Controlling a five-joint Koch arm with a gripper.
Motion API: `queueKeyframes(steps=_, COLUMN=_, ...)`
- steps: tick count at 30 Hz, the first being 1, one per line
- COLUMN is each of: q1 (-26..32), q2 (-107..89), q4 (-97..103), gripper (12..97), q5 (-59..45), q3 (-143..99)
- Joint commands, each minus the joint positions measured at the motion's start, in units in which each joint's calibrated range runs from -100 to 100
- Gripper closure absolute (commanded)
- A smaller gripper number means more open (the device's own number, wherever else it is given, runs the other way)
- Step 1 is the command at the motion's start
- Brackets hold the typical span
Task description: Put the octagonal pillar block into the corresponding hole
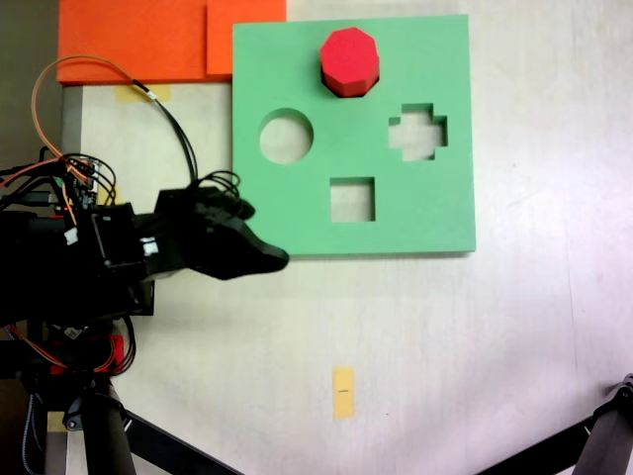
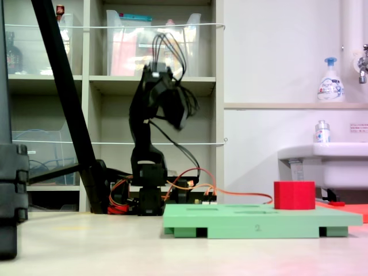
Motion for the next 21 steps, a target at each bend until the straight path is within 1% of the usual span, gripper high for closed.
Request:
queueKeyframes(steps=1, q1=-2.7, q2=-0.8, q4=11.7, gripper=51.4, q5=-8.4, q3=-1.0)
queueKeyframes(steps=4, q1=-5.9, q2=-0.8, q4=12.9, gripper=51.1, q5=-8.9, q3=-5.0)
queueKeyframes(steps=7, q1=-6.6, q2=-0.8, q4=17.7, gripper=48.9, q5=-10.3, q3=-12.1)
queueKeyframes(steps=10, q1=-7.1, q2=-0.8, q4=27.5, gripper=48.7, q5=-12.3, q3=-21.8)
queueKeyframes(steps=13, q1=-8.4, q2=-0.8, q4=48.2, gripper=48.9, q5=-15.0, q3=-36.2)
queueKeyframes(steps=15, q1=-8.8, q2=-0.8, q4=68.7, gripper=50.5, q5=-18.7, q3=-50.2)
queueKeyframes(steps=17, q1=-8.8, q2=-0.8, q4=95.2, gripper=60.7, q5=-22.2, q3=-65.8)
queueKeyframes(steps=18, q1=-8.8, q2=-0.8, q4=102.4, gripper=61.5, q5=-23.2, q3=-71.0)
queueKeyframes(steps=21, q1=-8.1, q2=-0.8, q4=103.2, gripper=60.3, q5=-24.5, q3=-77.9)
